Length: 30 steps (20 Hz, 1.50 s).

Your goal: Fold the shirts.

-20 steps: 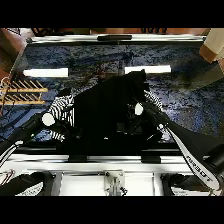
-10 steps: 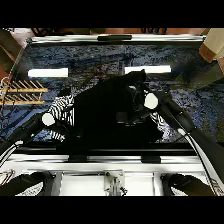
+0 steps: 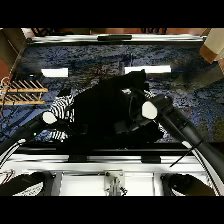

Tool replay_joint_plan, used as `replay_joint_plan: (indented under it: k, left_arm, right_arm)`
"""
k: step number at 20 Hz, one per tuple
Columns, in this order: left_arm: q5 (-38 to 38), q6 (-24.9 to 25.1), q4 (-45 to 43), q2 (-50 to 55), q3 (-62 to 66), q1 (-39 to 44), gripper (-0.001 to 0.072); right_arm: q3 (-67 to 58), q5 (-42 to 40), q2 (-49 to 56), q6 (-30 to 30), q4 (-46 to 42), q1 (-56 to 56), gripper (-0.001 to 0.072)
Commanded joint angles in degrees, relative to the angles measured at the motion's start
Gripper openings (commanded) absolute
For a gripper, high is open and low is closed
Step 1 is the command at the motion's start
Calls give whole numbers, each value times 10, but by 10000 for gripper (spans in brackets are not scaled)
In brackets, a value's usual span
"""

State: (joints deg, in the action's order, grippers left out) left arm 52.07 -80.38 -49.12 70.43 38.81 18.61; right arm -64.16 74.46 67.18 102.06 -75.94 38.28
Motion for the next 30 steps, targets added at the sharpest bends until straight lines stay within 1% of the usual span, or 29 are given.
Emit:
replay_joint_plan:
  k: [1,2,3,4,5,6,7,8,11,16,20,22,24,25,27,29,30]
  left_arm:
    - [-15,2,24,38,1,7,613]
    - [-10,2,25,52,1,11,610]
    - [-2,2,25,65,1,15,589]
    - [6,2,25,76,1,18,453]
    - [10,2,25,82,1,18,261]
    - [10,5,24,82,1,16,172]
    - [11,21,24,80,3,15,91]
    - [15,30,24,75,8,12,57]
    - [25,50,24,35,29,-11,52]
    - [72,77,14,-83,96,-81,52]
    - [138,77,11,-139,159,-97,52]
    - [181,77,3,-157,167,-98,51]
    - [243,49,-45,-163,165,-95,51]
    - [272,35,-63,-163,157,-95,51]
    - [290,27,-69,-163,119,-94,51]
    - [264,27,-68,-163,57,-78,51]
    - [234,27,-63,-163,21,-64,51]
  right_arm:
    - [0,3,-2,21,-58,50,67]
    - [0,3,-2,21,-58,52,67]
    - [0,3,-2,23,-59,53,67]
    - [0,3,-2,23,-63,53,67]
    - [0,3,-2,23,-67,53,67]
    - [0,3,-2,23,-68,53,68]
    - [0,3,-2,23,-70,53,68]
    - [0,5,-2,23,-70,53,68]
    - [0,9,-2,23,-70,53,68]
    - [0,2,-12,25,-83,53,68]
    - [-1,-61,-45,32,-84,53,68]
    - [-1,-86,-77,50,-84,53,68]
    - [0,-87,-112,53,-85,53,68]
    - [0,-77,-128,56,-82,53,67]
    - [0,-26,-141,81,-82,53,67]
    - [12,40,-135,98,-85,55,68]
    - [35,52,-133,109,-83,55,68]
